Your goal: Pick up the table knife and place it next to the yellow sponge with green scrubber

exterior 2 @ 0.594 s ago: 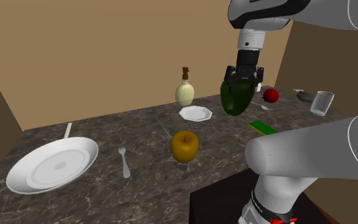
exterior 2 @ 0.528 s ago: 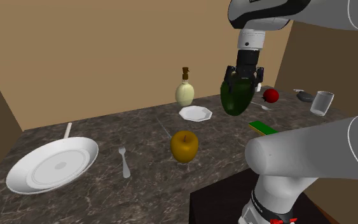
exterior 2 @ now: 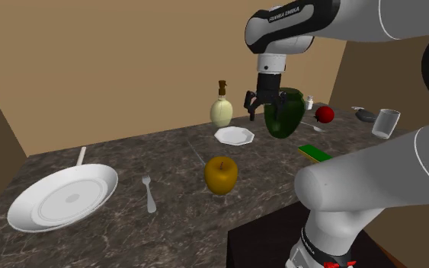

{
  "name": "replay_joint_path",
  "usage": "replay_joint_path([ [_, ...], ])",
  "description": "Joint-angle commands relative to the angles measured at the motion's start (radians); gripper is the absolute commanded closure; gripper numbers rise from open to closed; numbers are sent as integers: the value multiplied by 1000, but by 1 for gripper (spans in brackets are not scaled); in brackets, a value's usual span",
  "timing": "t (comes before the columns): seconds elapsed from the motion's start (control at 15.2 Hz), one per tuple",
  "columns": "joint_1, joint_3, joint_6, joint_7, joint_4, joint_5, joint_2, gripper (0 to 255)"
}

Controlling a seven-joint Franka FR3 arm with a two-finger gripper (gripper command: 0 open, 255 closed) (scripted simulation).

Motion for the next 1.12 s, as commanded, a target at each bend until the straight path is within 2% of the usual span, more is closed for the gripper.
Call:
replay_joint_path([
  [0.0,19,42,54,27,2,20,45,0],
  [0.59,72,213,278,138,55,42,281,0],
  [1.06,96,337,424,262,160,-36,516,0],
])
